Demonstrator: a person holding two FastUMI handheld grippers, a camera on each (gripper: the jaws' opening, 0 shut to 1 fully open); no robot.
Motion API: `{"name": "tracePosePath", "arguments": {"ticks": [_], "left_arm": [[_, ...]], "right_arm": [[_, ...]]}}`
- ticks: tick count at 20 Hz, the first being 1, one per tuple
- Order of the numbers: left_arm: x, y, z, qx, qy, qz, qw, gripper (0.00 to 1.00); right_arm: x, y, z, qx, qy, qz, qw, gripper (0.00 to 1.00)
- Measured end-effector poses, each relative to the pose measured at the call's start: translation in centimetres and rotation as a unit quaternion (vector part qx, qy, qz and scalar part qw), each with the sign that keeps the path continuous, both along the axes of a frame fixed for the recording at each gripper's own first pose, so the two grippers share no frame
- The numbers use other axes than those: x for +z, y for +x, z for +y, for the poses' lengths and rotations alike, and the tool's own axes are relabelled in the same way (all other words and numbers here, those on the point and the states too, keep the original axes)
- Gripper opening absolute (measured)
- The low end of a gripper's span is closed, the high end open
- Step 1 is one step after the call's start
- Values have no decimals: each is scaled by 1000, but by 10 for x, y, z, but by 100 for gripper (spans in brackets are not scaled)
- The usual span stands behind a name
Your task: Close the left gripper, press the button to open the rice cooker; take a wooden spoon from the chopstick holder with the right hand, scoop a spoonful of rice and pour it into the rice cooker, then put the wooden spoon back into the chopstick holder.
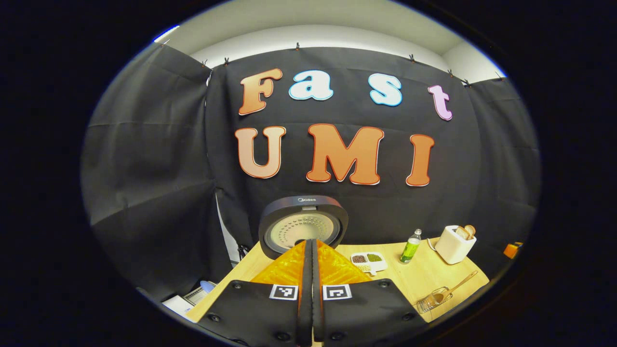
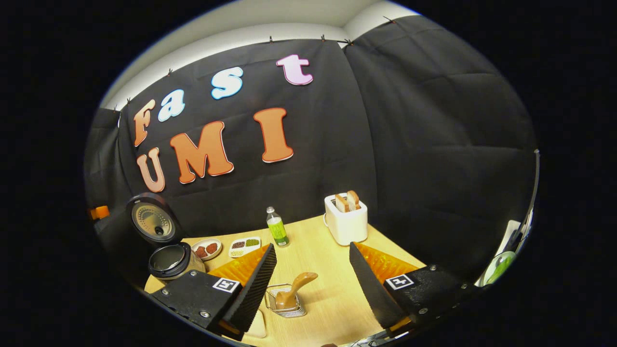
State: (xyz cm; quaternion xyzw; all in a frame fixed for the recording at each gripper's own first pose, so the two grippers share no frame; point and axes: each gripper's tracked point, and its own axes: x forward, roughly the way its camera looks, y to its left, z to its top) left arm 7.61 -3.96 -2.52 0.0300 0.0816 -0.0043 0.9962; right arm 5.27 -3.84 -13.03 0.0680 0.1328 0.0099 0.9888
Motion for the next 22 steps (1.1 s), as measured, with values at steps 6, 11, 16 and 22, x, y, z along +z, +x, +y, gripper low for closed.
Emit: {"name": "tracePosePath", "arguments": {"ticks": [6, 11, 16, 22], "left_arm": [[44, -30, 12, 7, 29, -49, 998, 34], [55, -56, 33, 34, 11, -58, 998, 46], [58, -73, 69, 86, 15, -67, 994, 65], [51, -80, 82, 105, 18, -56, 993, 87]], "right_arm": [[-72, 26, 19, 8, 61, 61, 996, 95], [-119, 40, 25, -4, 126, 114, 985, 95], [-135, 46, 33, 4, 184, 140, 973, 80], [-144, 56, 43, 14, 221, 152, 963, 46]]}}
